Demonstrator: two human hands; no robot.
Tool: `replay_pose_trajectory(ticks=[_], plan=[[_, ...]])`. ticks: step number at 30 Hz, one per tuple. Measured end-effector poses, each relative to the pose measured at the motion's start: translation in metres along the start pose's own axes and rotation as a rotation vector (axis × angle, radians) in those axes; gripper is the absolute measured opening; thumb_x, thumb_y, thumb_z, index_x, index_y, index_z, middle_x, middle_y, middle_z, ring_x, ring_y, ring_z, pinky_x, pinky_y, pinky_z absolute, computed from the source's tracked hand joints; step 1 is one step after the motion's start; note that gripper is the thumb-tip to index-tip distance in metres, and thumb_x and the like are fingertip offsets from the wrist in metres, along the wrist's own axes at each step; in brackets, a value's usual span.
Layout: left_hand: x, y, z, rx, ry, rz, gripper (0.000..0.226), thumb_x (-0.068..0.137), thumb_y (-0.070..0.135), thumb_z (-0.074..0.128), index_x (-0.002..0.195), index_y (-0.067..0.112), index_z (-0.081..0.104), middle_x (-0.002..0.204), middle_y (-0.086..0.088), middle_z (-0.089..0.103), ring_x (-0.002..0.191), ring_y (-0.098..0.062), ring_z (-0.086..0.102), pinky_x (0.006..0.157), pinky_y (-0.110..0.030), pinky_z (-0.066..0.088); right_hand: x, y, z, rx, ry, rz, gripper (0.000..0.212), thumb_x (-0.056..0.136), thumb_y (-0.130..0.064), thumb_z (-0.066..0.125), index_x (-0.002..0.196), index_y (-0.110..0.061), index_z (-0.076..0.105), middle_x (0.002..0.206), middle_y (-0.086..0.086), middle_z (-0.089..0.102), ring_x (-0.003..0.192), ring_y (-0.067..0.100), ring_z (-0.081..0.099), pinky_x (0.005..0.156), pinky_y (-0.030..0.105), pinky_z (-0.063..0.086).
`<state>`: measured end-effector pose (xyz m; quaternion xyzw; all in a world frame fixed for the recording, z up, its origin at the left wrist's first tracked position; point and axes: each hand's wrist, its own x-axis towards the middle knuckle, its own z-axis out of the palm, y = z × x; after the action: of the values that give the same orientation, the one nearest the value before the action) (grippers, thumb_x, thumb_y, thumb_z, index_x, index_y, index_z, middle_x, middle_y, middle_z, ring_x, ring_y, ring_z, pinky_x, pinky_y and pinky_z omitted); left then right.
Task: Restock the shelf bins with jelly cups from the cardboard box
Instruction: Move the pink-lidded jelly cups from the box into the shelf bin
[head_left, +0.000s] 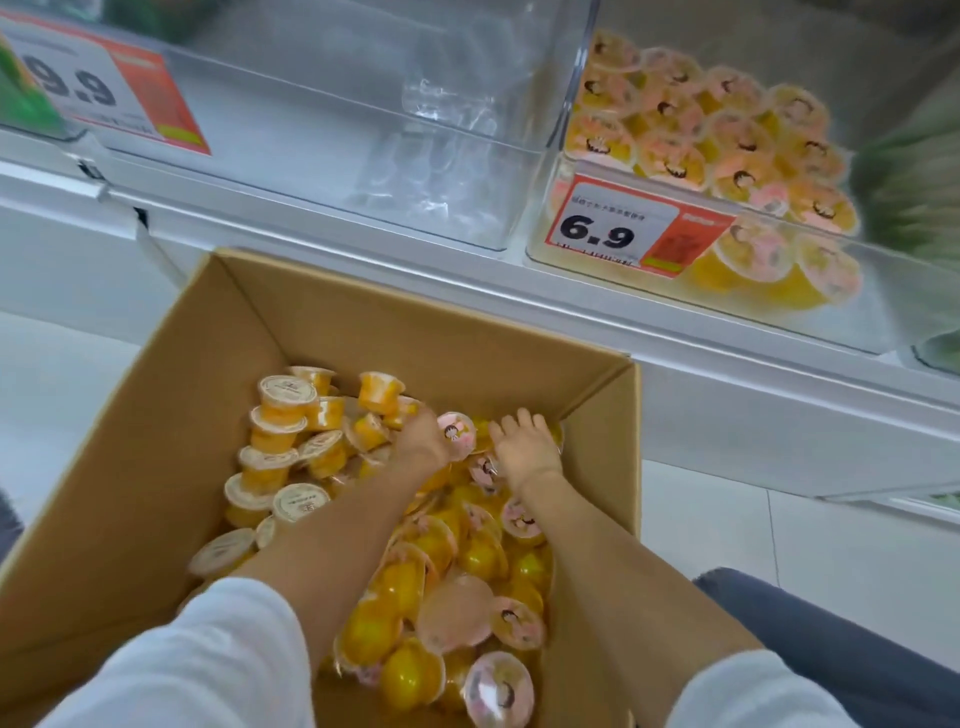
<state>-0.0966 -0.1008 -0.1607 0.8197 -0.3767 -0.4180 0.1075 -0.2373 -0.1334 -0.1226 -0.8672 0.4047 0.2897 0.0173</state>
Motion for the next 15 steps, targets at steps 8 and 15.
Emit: replay_pose_trajectory(ticks=[8, 15], plan=[[0.012, -0.011, 0.0, -0.193, -0.018, -0.035, 0.028, 0.084, 0.017, 0.072, 0.091, 0.013, 0.045, 0.094, -0.005, 0.052, 0.091, -0.021, 0.049, 0.078, -0.03, 0.04, -0.007, -0.004, -0.006, 0.15, 0.079, -0.002, 0.05, 0.086, -0.029, 0.061, 0.127, -0.006, 0.043, 0.125, 0.015, 0.047, 0.116, 0.033, 0.047, 0.105, 0.04, 0.03], [-0.026, 0.005, -0.045, -0.498, -0.238, -0.157, 0.056, 0.092, 0.038, 0.058, 0.137, 0.007, 0.044, 0.131, -0.008, 0.054, 0.111, -0.021, 0.058, 0.084, -0.033, 0.054, -0.039, 0.004, -0.047, 0.621, 0.282, 0.118, 0.048, 0.086, -0.059, 0.051, 0.107, -0.015, 0.054, 0.104, 0.004, 0.06, 0.097, 0.026, 0.056, 0.074, 0.037, 0.045]])
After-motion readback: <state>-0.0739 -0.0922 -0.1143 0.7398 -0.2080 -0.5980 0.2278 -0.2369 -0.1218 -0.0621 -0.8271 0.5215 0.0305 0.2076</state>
